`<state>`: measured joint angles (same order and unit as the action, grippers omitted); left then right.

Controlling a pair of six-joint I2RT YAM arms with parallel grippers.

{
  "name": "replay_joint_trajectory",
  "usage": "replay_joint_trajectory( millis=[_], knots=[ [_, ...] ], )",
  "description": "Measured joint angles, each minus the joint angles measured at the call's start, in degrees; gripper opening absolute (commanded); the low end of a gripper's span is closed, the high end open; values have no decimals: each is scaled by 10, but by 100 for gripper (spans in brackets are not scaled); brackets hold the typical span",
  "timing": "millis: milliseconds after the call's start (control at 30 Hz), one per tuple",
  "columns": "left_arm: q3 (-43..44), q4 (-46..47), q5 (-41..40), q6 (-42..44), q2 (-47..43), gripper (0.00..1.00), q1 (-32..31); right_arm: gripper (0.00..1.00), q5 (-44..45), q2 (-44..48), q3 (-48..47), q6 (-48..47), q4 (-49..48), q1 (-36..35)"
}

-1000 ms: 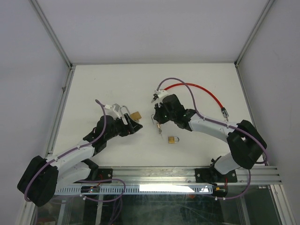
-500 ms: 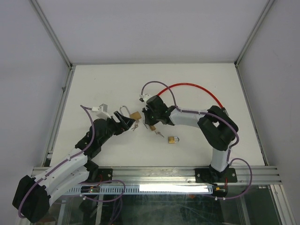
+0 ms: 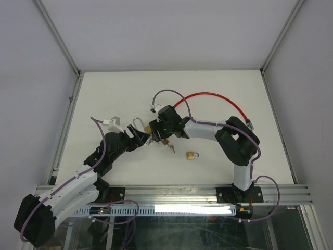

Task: Unlock with the key
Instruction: Place the lock at the center of the board, then adjust the lock at the center of the board.

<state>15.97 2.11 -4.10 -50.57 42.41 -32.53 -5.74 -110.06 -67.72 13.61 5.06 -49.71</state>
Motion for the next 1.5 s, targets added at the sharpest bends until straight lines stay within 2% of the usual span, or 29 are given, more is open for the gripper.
replay_joint_trajectory(
  millis=[67,267,533,733,900,1267,1400,1500],
  knots=[
    [0,0,4,1,9,85,0,76,8,13,6,0,7,0],
    [9,0,33,14,51,87,0,89,49,112,56,9,52,23],
    [64,5,92,47,133,88,0,91,114,257,145,60,142,66],
    [80,6,100,72,157,88,0,84,125,320,202,106,223,58],
    [80,8,80,85,157,88,0,72,131,323,211,132,255,34],
    [63,13,51,102,141,88,0,52,160,234,195,145,276,-6],
    [60,14,41,106,126,88,0,34,163,220,186,123,281,-24],
    [58,15,35,108,120,87,0,29,162,197,162,85,287,-29]
  ],
)
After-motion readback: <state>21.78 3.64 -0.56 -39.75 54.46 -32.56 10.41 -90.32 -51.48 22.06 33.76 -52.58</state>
